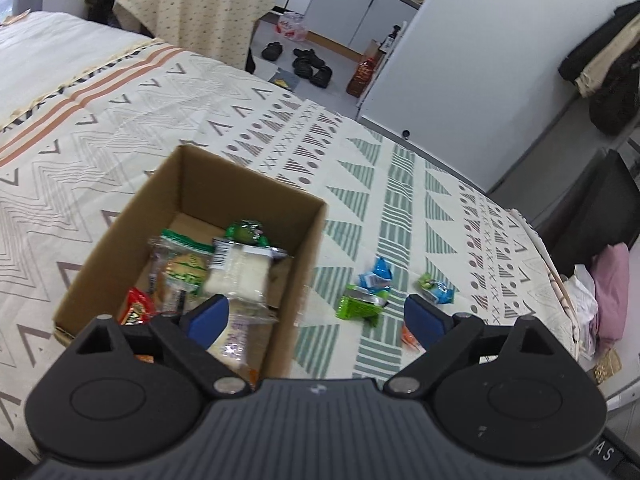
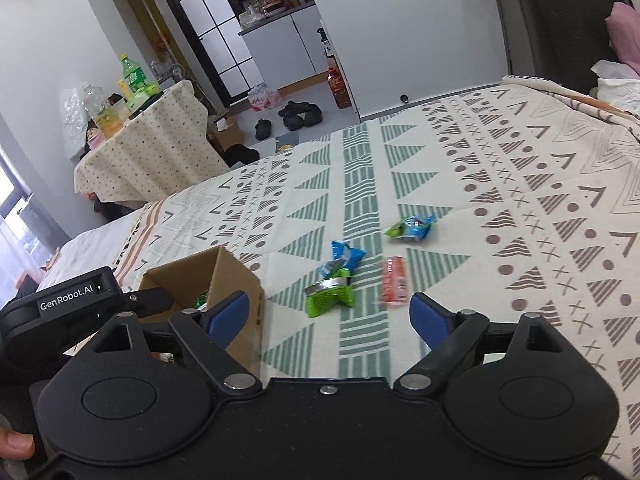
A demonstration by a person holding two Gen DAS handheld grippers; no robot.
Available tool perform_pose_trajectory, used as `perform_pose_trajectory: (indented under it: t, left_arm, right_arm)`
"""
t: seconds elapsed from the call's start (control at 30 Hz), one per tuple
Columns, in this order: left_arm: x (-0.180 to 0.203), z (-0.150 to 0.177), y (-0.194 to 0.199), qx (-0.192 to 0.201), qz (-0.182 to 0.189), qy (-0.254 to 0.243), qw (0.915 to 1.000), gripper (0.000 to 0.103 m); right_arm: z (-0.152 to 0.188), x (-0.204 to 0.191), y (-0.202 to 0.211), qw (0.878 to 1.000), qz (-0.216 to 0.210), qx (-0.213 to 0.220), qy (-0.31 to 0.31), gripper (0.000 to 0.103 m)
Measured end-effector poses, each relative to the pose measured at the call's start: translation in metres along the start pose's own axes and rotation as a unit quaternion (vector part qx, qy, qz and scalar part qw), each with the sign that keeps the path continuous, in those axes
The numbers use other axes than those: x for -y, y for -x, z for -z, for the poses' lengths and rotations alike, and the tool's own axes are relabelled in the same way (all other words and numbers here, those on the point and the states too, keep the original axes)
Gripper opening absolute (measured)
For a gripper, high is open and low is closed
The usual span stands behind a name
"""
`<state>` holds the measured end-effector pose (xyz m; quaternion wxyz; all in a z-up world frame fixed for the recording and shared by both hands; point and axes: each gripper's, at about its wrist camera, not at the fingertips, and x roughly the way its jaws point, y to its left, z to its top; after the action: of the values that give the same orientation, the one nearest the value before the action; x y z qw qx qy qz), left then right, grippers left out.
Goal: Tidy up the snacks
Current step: 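Withdraw both open tools from the box back over the remaining snacks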
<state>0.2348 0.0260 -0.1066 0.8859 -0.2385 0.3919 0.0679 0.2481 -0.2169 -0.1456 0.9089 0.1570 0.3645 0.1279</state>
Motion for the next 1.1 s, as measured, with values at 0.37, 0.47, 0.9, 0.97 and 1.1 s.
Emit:
perform_pose_trajectory:
  t: [0.37, 0.47, 0.9, 0.97, 1.1]
  left_arm:
    - [0.029, 0.016, -0.01, 0.007, 0.001, -0.023, 0.9997, 0.102]
    - [0.035, 0.02, -0.013, 0.006, 0.0, -0.032, 0.9995, 0.102]
    - [0.054, 0.035, -0.029, 0.001, 0.002, -0.068, 0.9977, 0.102]
    - [0.058, 0.037, -0.032, 0.003, 0.002, -0.078, 0.9969, 0.102]
    - [0.066, 0.039, -0.038, 0.008, -0.008, -0.091, 0.9958, 0.102]
  right_arm:
    - [0.0, 0.033, 0.011, 1.0, 0.001, 0.013, 0.015, 0.101]
    - [0.001, 0.045, 0.013, 1.0, 0.0, 0.015, 0.007, 0.103]
    - [0.015, 0.092, 0.003, 1.0, -0.004, 0.001, -0.017, 0.103]
    - [0.017, 0.097, 0.0, 1.0, -0.006, 0.0, -0.022, 0.103]
    - [0.019, 0.104, -0.008, 0.999, -0.016, -0.003, -0.039, 0.103]
